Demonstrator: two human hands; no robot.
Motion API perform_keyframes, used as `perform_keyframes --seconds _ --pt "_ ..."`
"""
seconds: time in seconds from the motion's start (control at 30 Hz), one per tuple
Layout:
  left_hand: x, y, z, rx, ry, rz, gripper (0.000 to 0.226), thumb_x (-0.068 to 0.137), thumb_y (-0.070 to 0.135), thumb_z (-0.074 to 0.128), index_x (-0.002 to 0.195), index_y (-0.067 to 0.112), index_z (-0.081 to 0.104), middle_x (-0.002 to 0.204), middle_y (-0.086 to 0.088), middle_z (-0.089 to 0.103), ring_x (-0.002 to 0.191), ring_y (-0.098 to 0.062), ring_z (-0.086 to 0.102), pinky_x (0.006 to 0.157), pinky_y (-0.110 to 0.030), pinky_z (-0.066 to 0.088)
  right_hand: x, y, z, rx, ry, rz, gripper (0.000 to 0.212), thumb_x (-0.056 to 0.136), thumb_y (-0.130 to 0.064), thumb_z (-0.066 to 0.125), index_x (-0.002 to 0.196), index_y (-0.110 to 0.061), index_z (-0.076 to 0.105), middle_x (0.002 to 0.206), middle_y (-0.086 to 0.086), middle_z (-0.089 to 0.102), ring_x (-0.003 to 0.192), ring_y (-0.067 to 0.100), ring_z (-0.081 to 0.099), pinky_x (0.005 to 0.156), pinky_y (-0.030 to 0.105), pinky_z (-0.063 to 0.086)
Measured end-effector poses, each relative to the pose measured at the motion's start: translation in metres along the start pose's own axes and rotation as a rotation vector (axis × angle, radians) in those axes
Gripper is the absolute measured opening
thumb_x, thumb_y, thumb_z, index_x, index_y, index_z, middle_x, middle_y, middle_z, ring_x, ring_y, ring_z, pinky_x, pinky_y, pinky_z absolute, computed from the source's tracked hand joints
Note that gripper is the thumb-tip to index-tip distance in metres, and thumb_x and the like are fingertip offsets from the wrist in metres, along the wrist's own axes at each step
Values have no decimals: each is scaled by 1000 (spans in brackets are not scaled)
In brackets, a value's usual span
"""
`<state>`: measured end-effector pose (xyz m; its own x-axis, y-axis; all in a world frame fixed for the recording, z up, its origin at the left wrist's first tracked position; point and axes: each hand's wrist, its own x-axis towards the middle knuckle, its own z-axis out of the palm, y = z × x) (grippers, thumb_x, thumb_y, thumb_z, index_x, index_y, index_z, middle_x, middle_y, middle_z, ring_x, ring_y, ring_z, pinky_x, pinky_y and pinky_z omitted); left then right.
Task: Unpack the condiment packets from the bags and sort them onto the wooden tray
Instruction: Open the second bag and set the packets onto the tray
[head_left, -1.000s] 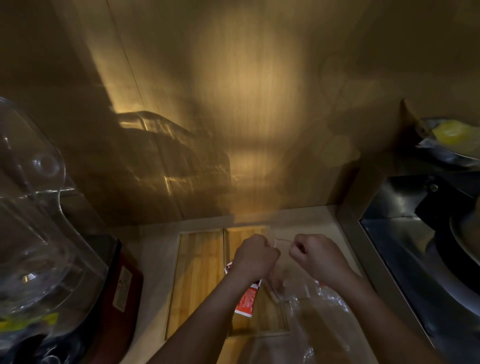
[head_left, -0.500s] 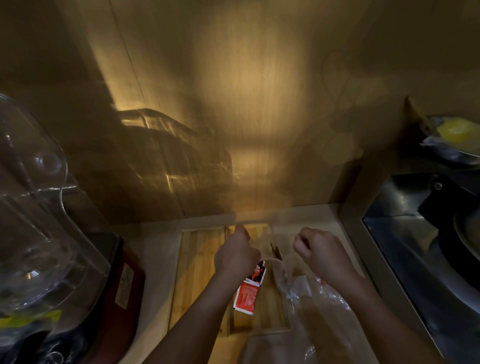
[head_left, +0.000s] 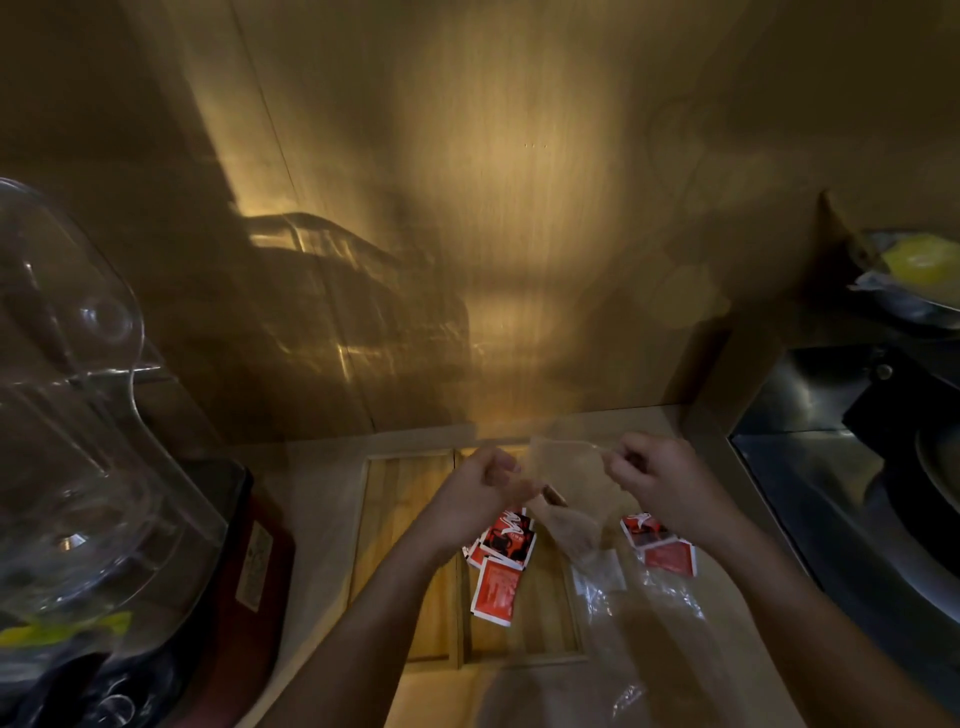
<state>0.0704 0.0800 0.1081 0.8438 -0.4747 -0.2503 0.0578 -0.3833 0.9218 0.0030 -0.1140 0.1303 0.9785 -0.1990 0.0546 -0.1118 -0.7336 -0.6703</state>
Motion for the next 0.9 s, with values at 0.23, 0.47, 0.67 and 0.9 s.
perform_keyframes --seconds 0.23,0.47,0.67,0.9 --pt "0 -15 -15 -320 -25 112 30 87 6 57 108 27 58 115 0 63 108 -16 58 89 -29 48 -4 -20 -12 50 -127 -92 23 89 -18 53 71 -4 60 53 -9 47 48 -4 47 50 15 32" --pt "2 -31 -7 -151 -182 152 32 91 17 53 121 24 57 120 8 62 105 -5 62 83 -22 53 -6 -34 -24 342 -236 -121 28 87 -15 58 59 -17 58 43 -7 53 40 4 45 43 15 37" --pt "-7 -45 -3 -340 -234 52 27 88 19 56 104 -1 65 92 -5 71 86 -20 64 72 -25 50 -1 -35 -20 758 -170 -89 33 76 -22 59 61 7 57 47 12 50 39 15 43 43 21 39" --pt "-18 -48 -6 -459 -87 103 26 88 31 52 74 20 71 71 3 69 65 -10 61 59 -20 48 14 -16 19 1344 -83 166 23 70 -34 66 60 -13 67 62 2 64 50 8 61 48 18 50"
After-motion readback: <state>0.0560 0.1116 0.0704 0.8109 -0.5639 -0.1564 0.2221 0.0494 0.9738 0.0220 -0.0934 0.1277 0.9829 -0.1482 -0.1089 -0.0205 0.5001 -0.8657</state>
